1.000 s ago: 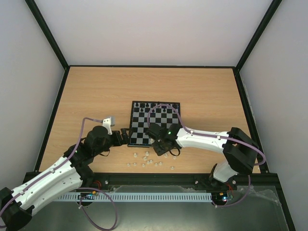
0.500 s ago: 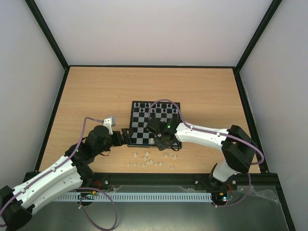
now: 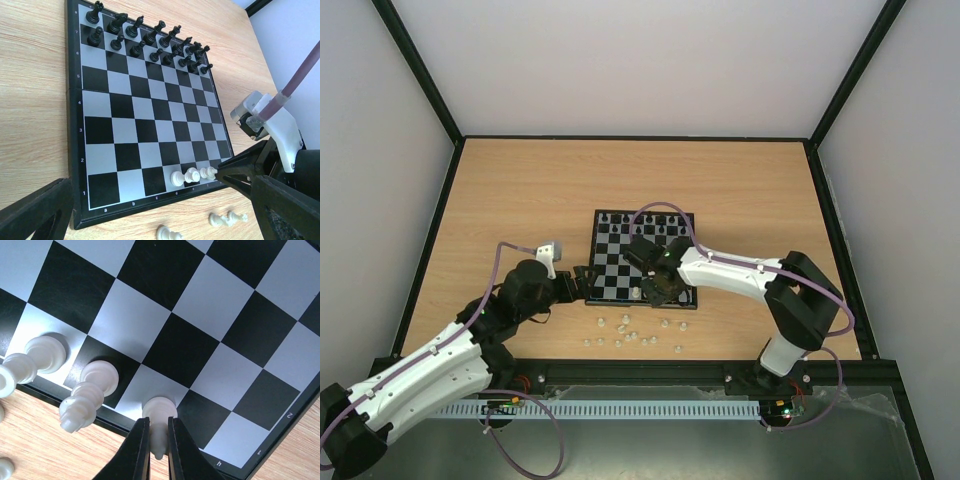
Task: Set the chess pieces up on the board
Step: Place the chess piece on the chessboard.
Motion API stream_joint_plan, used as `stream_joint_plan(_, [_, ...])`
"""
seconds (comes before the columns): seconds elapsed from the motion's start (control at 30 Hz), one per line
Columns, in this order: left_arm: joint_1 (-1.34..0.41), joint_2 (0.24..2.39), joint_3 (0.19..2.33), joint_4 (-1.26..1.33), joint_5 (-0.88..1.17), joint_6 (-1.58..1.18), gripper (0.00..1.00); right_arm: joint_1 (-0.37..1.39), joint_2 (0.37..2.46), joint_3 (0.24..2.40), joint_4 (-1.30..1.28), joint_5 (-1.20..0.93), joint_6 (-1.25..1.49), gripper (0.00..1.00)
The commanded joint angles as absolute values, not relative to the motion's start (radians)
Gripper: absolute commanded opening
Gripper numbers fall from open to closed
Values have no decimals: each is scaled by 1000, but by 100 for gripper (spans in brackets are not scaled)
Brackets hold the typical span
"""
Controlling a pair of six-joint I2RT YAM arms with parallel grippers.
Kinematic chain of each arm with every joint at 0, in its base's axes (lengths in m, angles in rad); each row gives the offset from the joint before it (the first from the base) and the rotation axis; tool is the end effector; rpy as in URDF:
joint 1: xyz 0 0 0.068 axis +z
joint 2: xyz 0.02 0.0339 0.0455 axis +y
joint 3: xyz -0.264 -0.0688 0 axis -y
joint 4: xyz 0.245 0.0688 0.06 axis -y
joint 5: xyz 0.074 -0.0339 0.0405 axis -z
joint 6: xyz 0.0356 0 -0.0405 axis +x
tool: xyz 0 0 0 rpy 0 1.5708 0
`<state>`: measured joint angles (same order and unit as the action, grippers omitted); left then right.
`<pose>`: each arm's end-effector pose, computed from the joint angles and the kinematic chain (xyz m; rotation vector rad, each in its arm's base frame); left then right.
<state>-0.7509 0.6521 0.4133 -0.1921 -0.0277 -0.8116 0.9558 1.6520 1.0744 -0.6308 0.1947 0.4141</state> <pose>0.1191 -0.1098 0.2283 -0.0839 2.1368 -0.9440 0.1891 0.2558 0.1913 -0.6852 2.6508 0.1102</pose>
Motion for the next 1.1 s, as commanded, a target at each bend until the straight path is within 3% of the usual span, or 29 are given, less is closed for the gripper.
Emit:
stream_joint_plan(0.0, [-744, 655, 420, -173, -40, -798, 100, 948, 1670, 1110, -667, 192, 391, 6])
stream_joint_plan(0.43, [-744, 670, 418, -161, -35, -799, 99, 940, 1673, 1103, -650, 175, 385, 7])
stream_joint_plan(1.07, [-744, 668, 420, -163, -34, -801, 100, 940, 1651, 1097, -655, 172, 390, 21])
